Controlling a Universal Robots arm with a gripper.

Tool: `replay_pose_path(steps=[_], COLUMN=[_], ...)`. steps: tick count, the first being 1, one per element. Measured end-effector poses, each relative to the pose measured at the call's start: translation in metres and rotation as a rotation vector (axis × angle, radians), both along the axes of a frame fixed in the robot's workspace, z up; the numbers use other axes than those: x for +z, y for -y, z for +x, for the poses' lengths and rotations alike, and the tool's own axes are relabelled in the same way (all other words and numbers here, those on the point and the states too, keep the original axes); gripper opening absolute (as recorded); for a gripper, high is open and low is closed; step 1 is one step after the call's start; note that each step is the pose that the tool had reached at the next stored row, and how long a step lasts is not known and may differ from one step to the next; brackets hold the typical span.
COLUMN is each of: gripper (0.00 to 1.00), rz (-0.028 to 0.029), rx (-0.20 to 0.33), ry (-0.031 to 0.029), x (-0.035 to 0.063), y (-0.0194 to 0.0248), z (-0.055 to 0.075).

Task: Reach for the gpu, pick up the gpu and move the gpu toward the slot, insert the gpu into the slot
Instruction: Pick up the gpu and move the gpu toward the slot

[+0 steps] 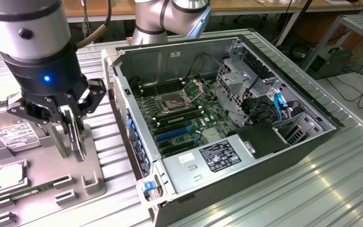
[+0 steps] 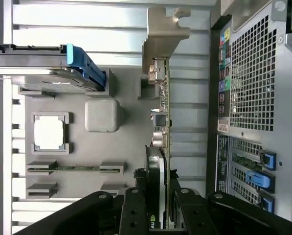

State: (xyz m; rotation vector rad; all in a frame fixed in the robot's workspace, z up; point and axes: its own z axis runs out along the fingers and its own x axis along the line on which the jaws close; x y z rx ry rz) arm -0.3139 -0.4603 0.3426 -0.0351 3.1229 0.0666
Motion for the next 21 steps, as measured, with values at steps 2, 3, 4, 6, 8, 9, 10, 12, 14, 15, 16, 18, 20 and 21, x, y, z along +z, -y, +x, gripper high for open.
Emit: replay_pose_path(steps=[2, 3, 4, 6, 8, 9, 10, 12, 14, 15, 16, 18, 20, 21], gripper=[0.27, 0.27, 0.27, 0.27, 0.27, 0.27, 0.27, 0.27, 0.27, 0.27, 0.27, 0.27, 0.27, 0.27], rz=[0.0, 0.0, 0.0001, 0.0001, 0.0001, 0.0, 0.0, 0.0, 0.0001, 0.0, 0.0, 0.0, 0.0, 0.0011], rx=[0.0, 0.0, 0.0, 0.0, 0.0, 0.0, 0.0, 0.0, 0.0, 0.0, 0.0, 0.0, 0.0, 0.0], ry=[0.0, 0.0, 0.0001, 0.0001, 0.0001, 0.0, 0.0, -0.0001, 0.0001, 0.0, 0.0, 0.0, 0.0001, 0.0006], x=[0.0092, 0.0136, 0.0181, 0.0274, 0.0388, 0.0439, 0.048, 0.0576, 0.0673, 0.0722, 0.0769, 0.0857, 0.0949, 0.097], y=[0.0, 0.0, 0.0, 0.0, 0.0, 0.0, 0.0, 0.0, 0.0, 0.0, 0.0, 0.0, 0.0, 0.0], z=[0.0, 0.0, 0.0, 0.0, 0.0, 0.0, 0.0, 0.0, 0.0, 0.0, 0.0, 0.0, 0.0, 0.0])
